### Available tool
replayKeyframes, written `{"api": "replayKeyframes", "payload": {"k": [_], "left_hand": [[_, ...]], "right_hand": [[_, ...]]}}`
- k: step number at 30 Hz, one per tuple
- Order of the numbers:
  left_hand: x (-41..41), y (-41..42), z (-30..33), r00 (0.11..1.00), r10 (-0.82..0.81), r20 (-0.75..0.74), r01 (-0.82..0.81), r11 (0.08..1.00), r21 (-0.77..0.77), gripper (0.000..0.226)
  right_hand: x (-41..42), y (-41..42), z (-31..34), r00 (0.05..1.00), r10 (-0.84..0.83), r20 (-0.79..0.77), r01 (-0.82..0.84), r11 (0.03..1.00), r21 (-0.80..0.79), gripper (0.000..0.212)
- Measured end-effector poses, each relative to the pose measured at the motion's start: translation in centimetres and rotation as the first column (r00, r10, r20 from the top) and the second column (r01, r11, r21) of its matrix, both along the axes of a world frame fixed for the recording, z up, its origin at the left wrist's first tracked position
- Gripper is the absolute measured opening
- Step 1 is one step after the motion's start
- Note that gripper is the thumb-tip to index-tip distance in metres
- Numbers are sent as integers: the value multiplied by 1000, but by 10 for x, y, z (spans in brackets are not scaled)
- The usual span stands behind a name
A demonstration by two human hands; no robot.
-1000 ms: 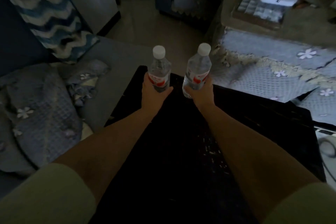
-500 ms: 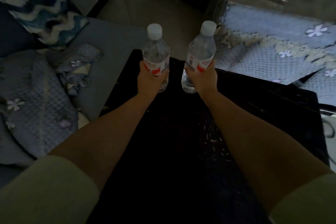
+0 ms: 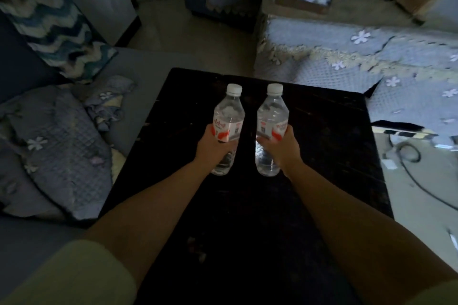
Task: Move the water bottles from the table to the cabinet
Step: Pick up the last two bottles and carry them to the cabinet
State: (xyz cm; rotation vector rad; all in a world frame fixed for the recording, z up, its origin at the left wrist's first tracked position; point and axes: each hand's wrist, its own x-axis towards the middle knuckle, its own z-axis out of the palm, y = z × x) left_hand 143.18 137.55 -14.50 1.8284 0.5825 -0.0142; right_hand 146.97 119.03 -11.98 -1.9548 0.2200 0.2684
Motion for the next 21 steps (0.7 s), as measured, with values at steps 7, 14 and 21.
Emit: {"api": "replayKeyframes", "payload": {"k": [7,14,21], "left_hand": [[-79,-91,28,989,-142,-51,136,985,-110,69],[-126,-208,72,915,-401,47,404,910,-95,61],[-148,-302,97,784,-612,103,617,786,-31,65]], "right_hand": [[-102,-102,17,995,-96,17,96,995,-21,64],[-187,-205,48,947,-308,86,314,947,-66,64],[-249,-291,79,833,-525,177,545,834,-90,53]]}}
